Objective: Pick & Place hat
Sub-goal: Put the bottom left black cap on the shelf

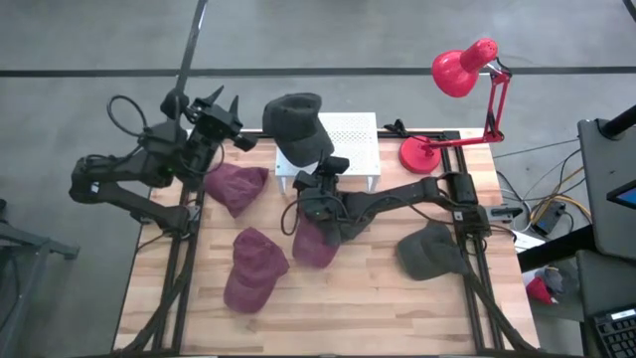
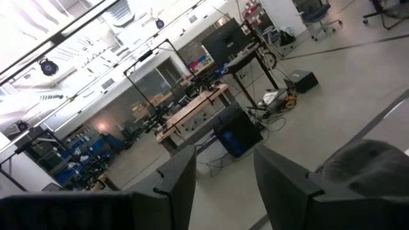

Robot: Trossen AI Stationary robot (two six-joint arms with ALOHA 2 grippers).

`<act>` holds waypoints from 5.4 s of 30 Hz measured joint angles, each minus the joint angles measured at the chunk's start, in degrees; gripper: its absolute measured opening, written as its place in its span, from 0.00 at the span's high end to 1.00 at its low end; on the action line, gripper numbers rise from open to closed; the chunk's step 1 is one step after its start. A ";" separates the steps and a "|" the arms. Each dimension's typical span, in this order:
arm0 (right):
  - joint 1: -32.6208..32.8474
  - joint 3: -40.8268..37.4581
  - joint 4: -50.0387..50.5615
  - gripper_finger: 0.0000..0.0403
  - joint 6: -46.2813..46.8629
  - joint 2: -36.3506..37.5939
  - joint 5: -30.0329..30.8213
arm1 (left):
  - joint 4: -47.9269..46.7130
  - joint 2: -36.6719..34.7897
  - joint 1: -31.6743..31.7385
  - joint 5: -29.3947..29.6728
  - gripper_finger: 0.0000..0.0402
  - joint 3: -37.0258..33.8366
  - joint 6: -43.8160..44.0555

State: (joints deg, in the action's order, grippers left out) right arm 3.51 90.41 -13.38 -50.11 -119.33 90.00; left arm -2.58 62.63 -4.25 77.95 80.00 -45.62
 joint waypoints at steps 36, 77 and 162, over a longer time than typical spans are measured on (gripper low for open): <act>-1.22 -0.22 5.75 0.80 1.93 0.09 -0.04 | -4.38 -0.22 0.00 -1.22 0.59 -0.54 1.01; 5.00 -7.08 7.21 0.85 4.23 0.09 -9.85 | -30.50 7.35 15.75 -47.99 0.59 -22.42 62.41; 7.86 -6.10 11.39 0.70 5.13 0.44 -14.96 | -26.87 11.10 20.35 -45.53 0.59 -22.40 58.72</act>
State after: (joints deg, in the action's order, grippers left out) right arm 11.38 84.31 -1.99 -44.98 -118.89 75.04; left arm -29.45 73.73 16.10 32.42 57.60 13.10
